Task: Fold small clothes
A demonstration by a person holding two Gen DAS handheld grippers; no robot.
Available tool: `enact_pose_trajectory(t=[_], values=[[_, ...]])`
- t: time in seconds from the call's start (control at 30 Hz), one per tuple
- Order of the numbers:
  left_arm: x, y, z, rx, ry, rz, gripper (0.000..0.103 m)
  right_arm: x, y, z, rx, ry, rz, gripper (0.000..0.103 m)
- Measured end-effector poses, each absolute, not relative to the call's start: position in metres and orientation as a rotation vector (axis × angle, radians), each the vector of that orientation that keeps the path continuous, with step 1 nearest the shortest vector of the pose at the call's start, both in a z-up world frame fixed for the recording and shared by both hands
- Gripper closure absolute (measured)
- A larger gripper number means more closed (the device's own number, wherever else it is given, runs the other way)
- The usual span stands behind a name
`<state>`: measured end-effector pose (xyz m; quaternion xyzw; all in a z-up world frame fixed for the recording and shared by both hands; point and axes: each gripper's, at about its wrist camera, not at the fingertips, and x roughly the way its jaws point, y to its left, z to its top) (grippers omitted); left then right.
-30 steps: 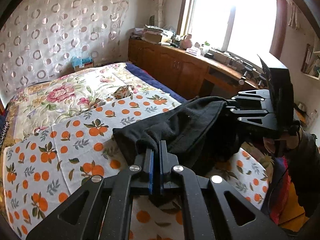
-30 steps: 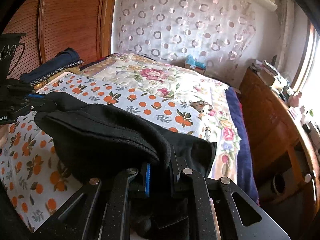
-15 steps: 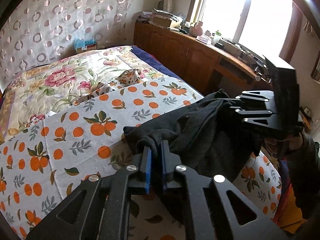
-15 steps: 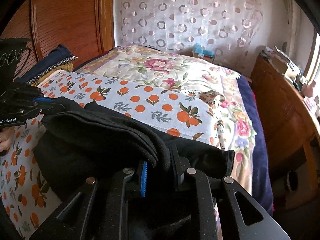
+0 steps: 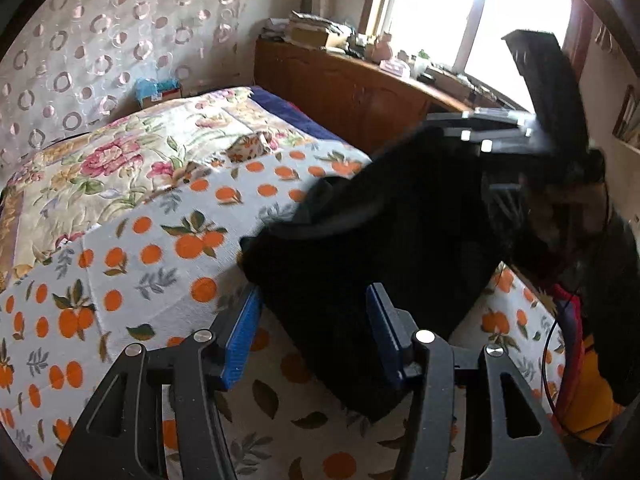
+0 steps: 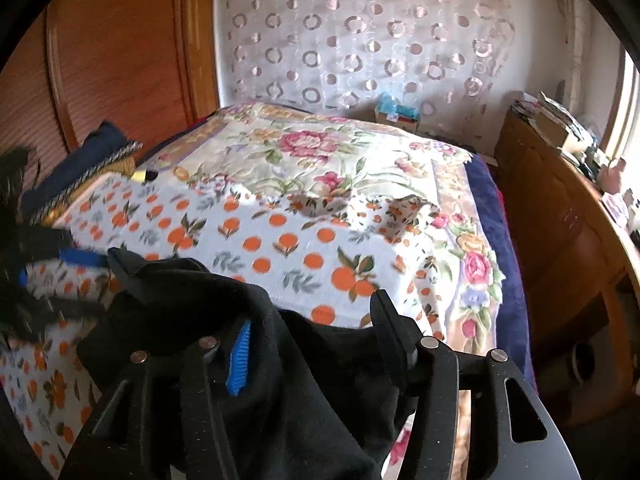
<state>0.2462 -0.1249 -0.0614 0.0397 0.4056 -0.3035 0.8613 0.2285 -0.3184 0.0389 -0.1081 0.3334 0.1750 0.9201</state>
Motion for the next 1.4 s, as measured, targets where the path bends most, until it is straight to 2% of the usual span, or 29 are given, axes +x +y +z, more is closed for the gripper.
enact_pose_trajectory(t=[0.5,0.8,1.27,1.3,1.33,1.37,1.4], values=[[0.266,-0.134,-0.086,0.151,0.905,-0.58,0.048,0.232,-0.32,0.043,-0.293,0.703,0.309,0.043],[0.268,-0.128,-0.083,0.114,0.905,-0.562,0.048,0.254,-0.336,0.07,-0.176,0.628,0.234,0.043],[0.271,-0.121,-0.056,0.048,0.783,-0.549,0.048,0.161,-0.322,0.01,-0.24,0.731,0.394,0.043],[0.271,-0.121,-0.057,0.049,0.782,-0.551,0.048,0.16,-0.322,0.006,-0.252,0.74,0.396,0.047],[0.27,-0.122,-0.057,0.051,0.783,-0.552,0.048,0.162,-0.321,0.003,-0.269,0.75,0.396,0.059],[0.269,-0.122,-0.057,0.053,0.785,-0.552,0.048,0.167,-0.322,0.002,-0.282,0.761,0.394,0.067],[0.268,-0.122,-0.058,0.052,0.786,-0.551,0.048,0.173,-0.325,0.002,-0.281,0.768,0.392,0.083]])
